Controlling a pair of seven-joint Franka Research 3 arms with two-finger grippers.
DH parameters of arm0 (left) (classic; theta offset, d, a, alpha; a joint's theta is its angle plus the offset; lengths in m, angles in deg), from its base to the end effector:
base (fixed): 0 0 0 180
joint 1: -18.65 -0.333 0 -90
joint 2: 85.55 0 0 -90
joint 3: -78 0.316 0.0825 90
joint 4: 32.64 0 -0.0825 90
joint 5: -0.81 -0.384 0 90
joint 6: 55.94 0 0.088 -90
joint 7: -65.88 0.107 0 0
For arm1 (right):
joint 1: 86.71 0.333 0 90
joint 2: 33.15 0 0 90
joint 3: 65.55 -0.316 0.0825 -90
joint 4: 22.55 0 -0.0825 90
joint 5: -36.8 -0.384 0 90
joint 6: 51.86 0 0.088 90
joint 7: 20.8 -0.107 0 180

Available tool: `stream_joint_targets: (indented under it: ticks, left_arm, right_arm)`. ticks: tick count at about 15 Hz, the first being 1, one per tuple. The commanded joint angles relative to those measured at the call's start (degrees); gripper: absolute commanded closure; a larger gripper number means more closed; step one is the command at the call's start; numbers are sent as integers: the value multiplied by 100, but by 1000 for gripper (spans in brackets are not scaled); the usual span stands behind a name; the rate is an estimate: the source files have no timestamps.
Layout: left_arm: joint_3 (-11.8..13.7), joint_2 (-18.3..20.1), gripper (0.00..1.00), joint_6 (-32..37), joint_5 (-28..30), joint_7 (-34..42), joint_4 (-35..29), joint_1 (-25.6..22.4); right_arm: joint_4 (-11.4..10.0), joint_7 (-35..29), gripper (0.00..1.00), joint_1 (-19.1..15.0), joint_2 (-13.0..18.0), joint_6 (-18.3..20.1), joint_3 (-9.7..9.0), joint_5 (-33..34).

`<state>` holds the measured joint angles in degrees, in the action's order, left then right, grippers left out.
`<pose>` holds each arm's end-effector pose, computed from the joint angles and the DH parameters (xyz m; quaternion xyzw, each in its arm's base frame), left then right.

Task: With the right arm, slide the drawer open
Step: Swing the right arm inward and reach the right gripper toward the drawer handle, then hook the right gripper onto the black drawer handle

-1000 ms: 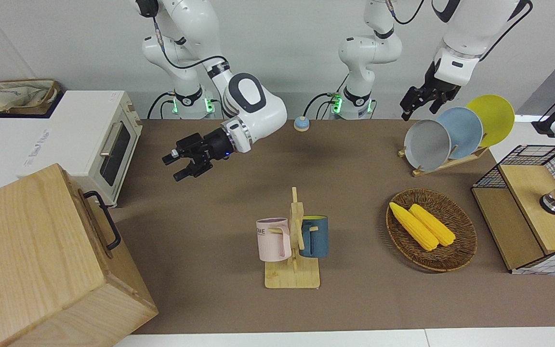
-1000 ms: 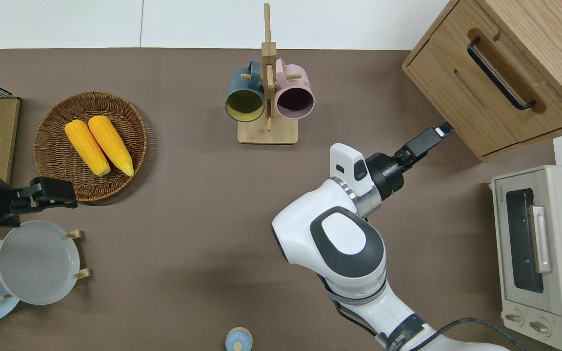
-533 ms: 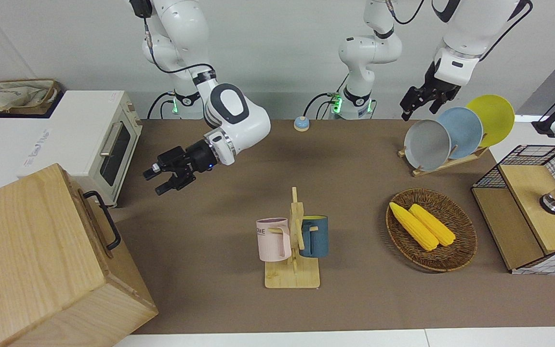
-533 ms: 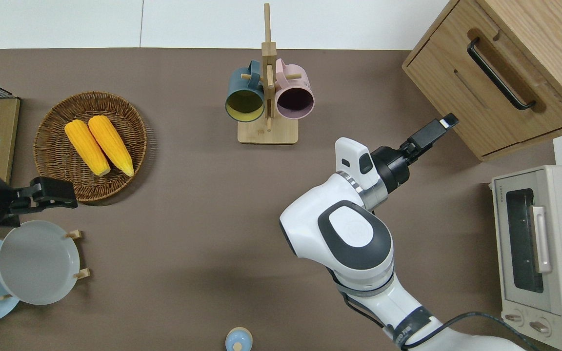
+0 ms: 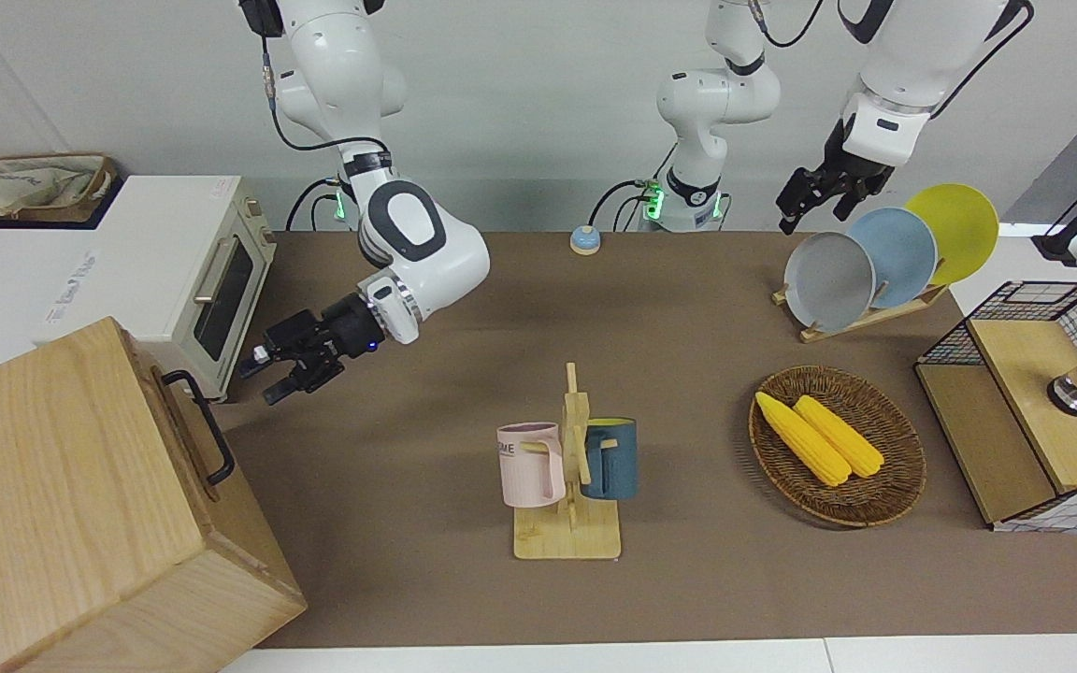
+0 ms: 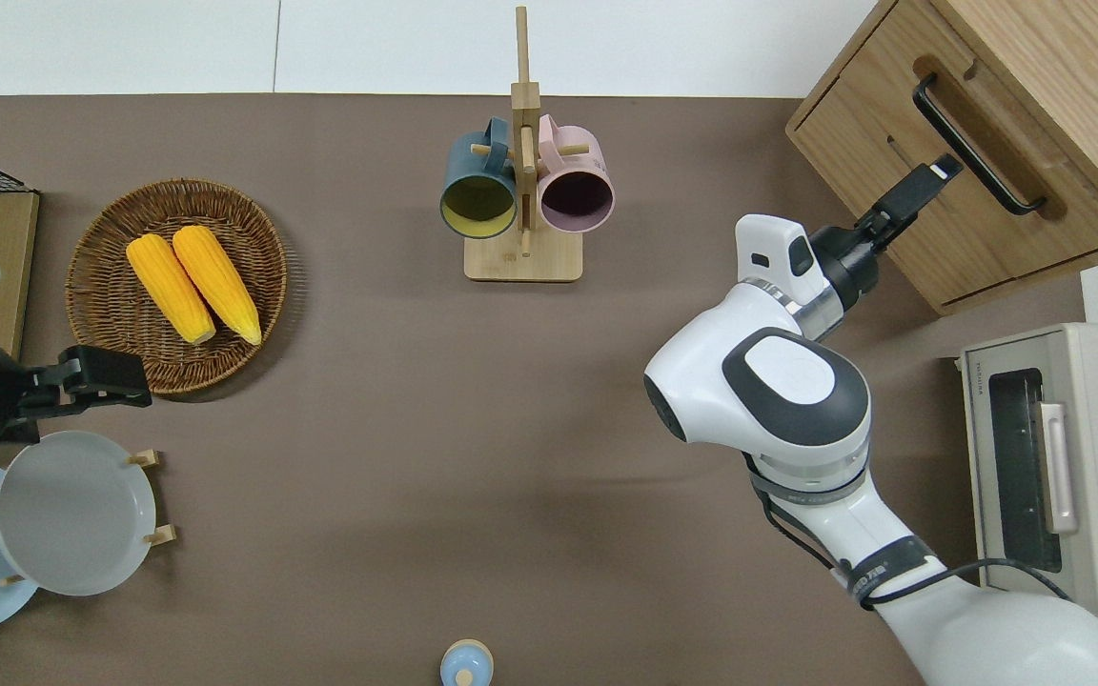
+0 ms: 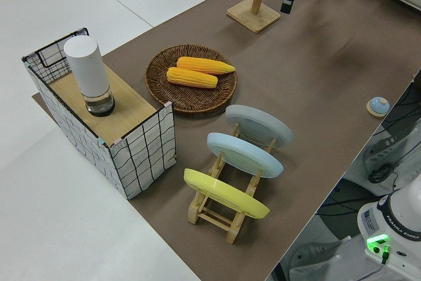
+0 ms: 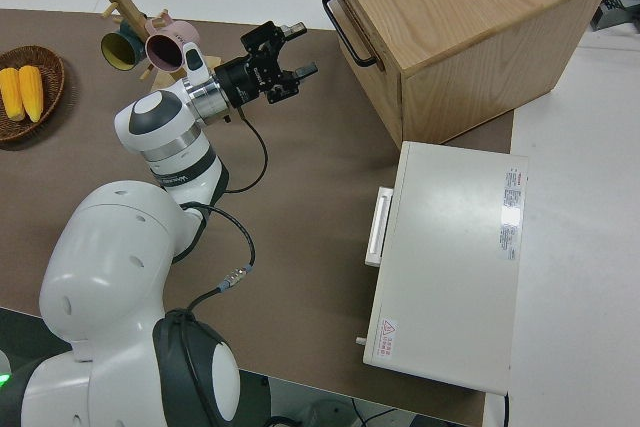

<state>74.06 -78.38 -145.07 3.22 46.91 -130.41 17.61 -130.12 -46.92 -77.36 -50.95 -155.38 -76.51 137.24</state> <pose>0.5116 -0.0327 0.6260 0.9899 0.1400 -0.0159 0.0140 0.6262 0.1339 0.4005 0.6653 0.2832 0.1644 0.6709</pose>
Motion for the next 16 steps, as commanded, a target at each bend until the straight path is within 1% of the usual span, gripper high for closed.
stream_joint_targets:
  ticks: [1, 3, 4, 5, 6, 8, 10, 14, 16]
  left_arm:
    - [25, 47, 7, 97, 5, 51, 21, 7]
    - [25, 47, 7, 89, 5, 51, 21, 7]
    - [25, 47, 7, 89, 5, 51, 21, 7]
    - [25, 47, 7, 89, 5, 51, 21, 7]
    - [25, 47, 7, 97, 5, 51, 21, 7]
    - [25, 47, 7, 89, 5, 51, 21, 7]
    - [25, 47, 7, 97, 5, 51, 21, 7]
    - [25, 47, 7, 89, 5, 51, 21, 7]
    - [25, 47, 7, 97, 5, 51, 21, 7]
  right_arm:
    - [210, 55, 34, -100, -171, -457, 296, 388]
    - [210, 20, 46, -108, -180, -624, 445, 529]
    - [219, 2, 80, -117, -198, -686, 464, 547]
    - [280, -16, 138, -152, -215, -704, 464, 547]
    - [298, -16, 215, -161, -224, -722, 464, 547]
    - [298, -59, 420, -161, -233, -730, 464, 608]
    - [298, -60, 571, -161, -233, -739, 464, 608]
    - [298, -95, 793, -152, -233, -739, 464, 608]
    - [298, -104, 868, -152, -233, -748, 464, 608]
